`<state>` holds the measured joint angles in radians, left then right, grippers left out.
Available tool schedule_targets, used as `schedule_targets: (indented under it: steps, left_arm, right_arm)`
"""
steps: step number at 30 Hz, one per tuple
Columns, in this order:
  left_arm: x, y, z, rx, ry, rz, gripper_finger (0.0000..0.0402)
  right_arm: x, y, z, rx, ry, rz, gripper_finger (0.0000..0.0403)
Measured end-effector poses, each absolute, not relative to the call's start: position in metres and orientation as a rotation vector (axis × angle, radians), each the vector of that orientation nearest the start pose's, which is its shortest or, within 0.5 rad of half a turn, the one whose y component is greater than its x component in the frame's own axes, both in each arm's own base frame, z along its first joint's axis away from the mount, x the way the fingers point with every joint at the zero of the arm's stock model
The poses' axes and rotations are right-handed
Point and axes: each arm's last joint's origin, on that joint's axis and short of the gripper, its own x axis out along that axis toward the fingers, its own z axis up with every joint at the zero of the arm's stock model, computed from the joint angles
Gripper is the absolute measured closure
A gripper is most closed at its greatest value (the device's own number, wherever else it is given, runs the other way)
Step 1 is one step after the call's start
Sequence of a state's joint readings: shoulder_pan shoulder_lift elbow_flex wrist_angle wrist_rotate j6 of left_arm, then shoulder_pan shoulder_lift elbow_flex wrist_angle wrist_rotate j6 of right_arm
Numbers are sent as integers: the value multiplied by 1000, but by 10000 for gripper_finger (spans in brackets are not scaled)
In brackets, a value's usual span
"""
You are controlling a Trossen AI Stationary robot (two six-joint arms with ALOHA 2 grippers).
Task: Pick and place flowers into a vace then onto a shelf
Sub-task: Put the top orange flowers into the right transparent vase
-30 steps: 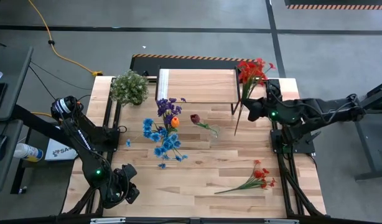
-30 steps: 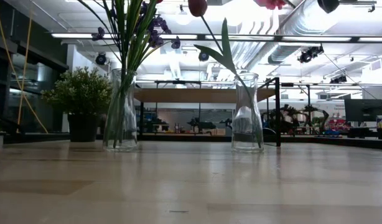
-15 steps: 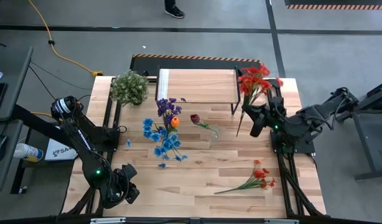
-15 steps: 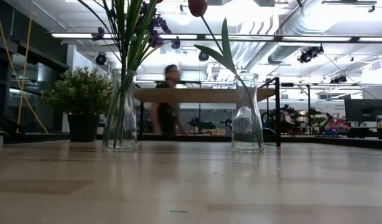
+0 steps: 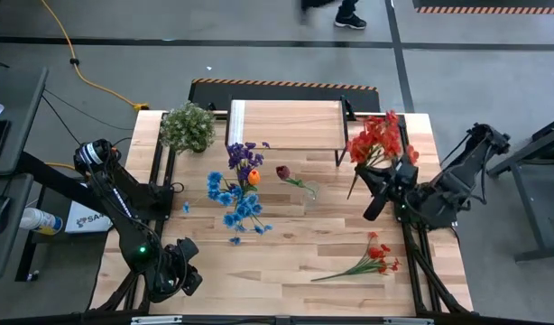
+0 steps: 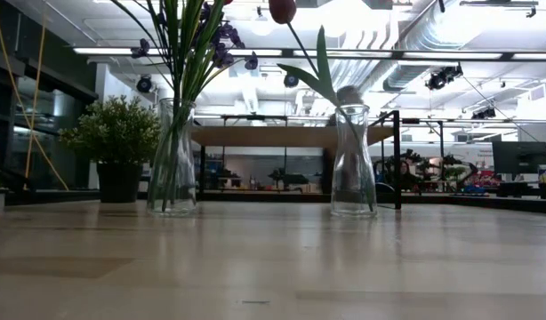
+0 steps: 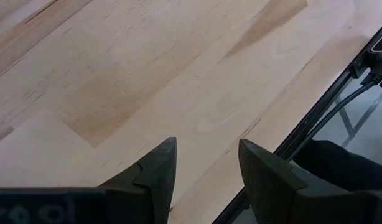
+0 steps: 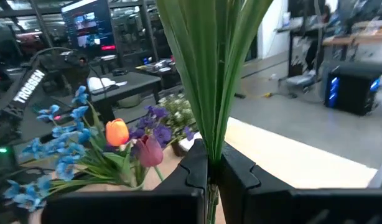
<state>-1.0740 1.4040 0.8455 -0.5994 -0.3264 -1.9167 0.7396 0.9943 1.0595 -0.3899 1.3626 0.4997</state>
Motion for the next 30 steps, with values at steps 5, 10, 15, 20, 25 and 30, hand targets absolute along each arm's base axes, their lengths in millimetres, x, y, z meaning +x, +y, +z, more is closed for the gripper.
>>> schedule_targets:
  steps: [5,10,15,20,25,30]
  left_arm:
    - [129,-219,198,-956,1078,366,195]
    - [129,-219,198,-955,1078,366,195]
    - [129,-219,198,-955,1079,366,195]
    - [129,-219,198,-955,1078,366,195]
    - [129,-219,198,-955,1078,366,195]
    - [129,-219,198,-955,1079,366,195]
  right_arm:
    - [162,118,368,116,-16,-732,392]
    - [174,128,358,92,-38,-801,392]
    - [191,128,349,107,-48,-853,392]
    - [210,121,344,132,-66,-926,392]
    - [225,113,340,150,-81,-989,392]
    - [240,108,333,163,-94,-1036,392]
